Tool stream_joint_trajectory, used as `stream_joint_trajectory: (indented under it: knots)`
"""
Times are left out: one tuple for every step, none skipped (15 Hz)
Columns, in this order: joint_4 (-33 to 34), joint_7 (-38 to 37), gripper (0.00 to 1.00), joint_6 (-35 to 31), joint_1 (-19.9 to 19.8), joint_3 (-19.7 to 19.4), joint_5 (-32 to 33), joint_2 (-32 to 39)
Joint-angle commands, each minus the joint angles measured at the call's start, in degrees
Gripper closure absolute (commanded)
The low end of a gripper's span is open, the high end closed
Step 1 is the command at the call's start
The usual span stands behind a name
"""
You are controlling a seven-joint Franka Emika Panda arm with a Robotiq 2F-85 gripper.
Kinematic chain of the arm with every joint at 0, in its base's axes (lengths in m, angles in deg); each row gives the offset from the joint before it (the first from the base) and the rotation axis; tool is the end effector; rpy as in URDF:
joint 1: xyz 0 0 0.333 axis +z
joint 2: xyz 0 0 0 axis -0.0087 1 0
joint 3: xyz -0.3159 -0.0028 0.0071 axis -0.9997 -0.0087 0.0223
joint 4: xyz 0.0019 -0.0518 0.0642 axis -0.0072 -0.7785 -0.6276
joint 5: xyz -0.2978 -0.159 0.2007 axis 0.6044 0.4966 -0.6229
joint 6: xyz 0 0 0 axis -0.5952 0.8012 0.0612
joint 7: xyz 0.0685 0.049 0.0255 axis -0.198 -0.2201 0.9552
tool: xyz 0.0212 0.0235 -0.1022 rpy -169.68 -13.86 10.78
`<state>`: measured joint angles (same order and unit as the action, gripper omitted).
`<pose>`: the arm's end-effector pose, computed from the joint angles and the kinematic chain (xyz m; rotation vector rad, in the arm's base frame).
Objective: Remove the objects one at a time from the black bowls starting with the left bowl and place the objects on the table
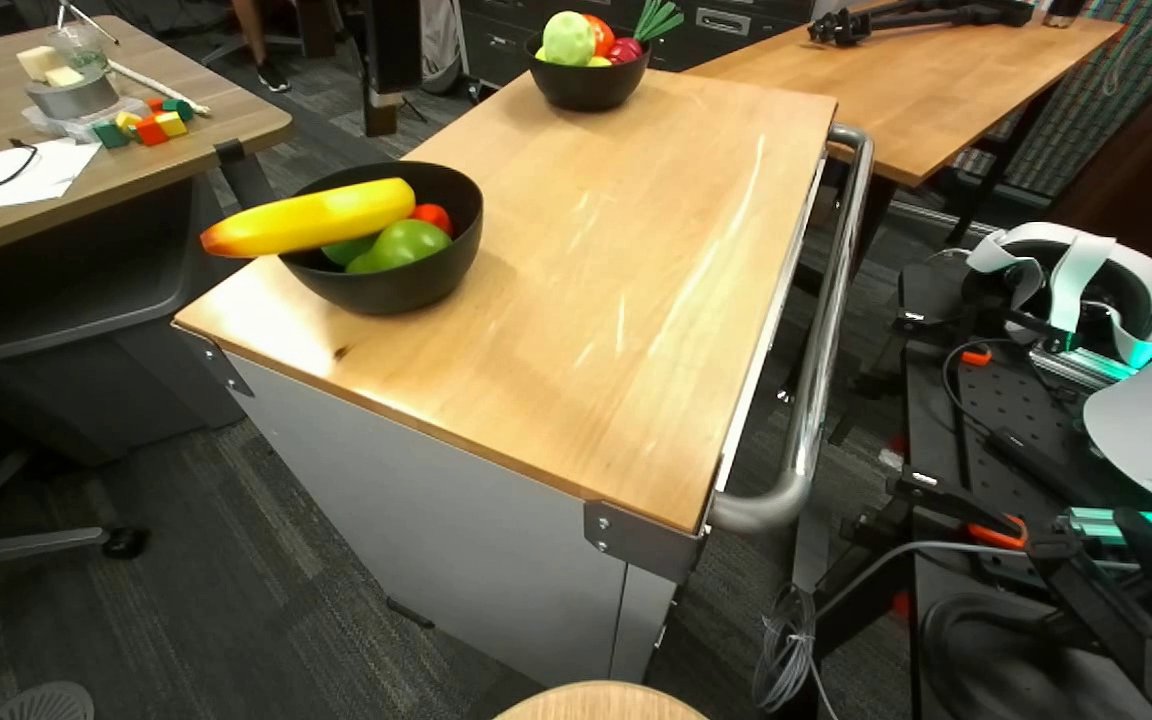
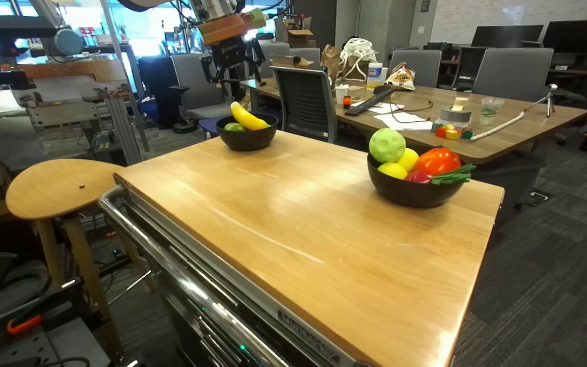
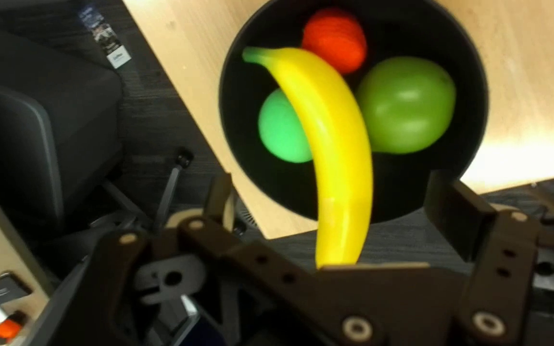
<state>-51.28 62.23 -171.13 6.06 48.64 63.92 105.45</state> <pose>0.6368 0.1744 0.4208 2.4726 1.5165 0.3919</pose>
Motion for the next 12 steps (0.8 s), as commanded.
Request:
stream_joint_trajectory:
  knots:
    - [-0.11, -2.02, 0.00, -1.55, 0.38, -0.23, 0.72, 0.08]
    - [-0.35, -3.08, 0.00, -2.33, 0.55, -0.26, 1.08, 0.10]
    - [-0.46, -3.68, 0.00, -2.59, 0.66, -0.25, 1.26, 0.10]
    - [-0.63, -3.93, 0.00, -2.71, 0.46, -0.19, 0.60, 0.72]
    - [-0.12, -2.98, 0.00, -0.89, 0.18, 0.14, -0.52, 1.41]
    - [1.16, -1.48, 0.00, 1.63, -0.28, 0.69, -2.38, 2.62]
    - [2.21, -0.12, 0.00, 3.71, -0.73, 1.25, -4.52, 3.62]
    - [3.32, 0.19, 0.00, 5.02, -0.77, 1.30, -5.44, 4.72]
    - [4.74, 0.55, 0.00, 6.58, -0.74, 1.44, -6.57, 5.80]
    - [5.83, 0.48, 0.00, 7.63, -0.57, 1.36, -6.96, 6.66]
    - [6.82, 0.32, 0.00, 8.30, -0.30, 1.27, -6.96, 7.37]
    - [7.68, 0.40, 0.00, 8.78, -0.20, 1.27, -6.87, 8.02]
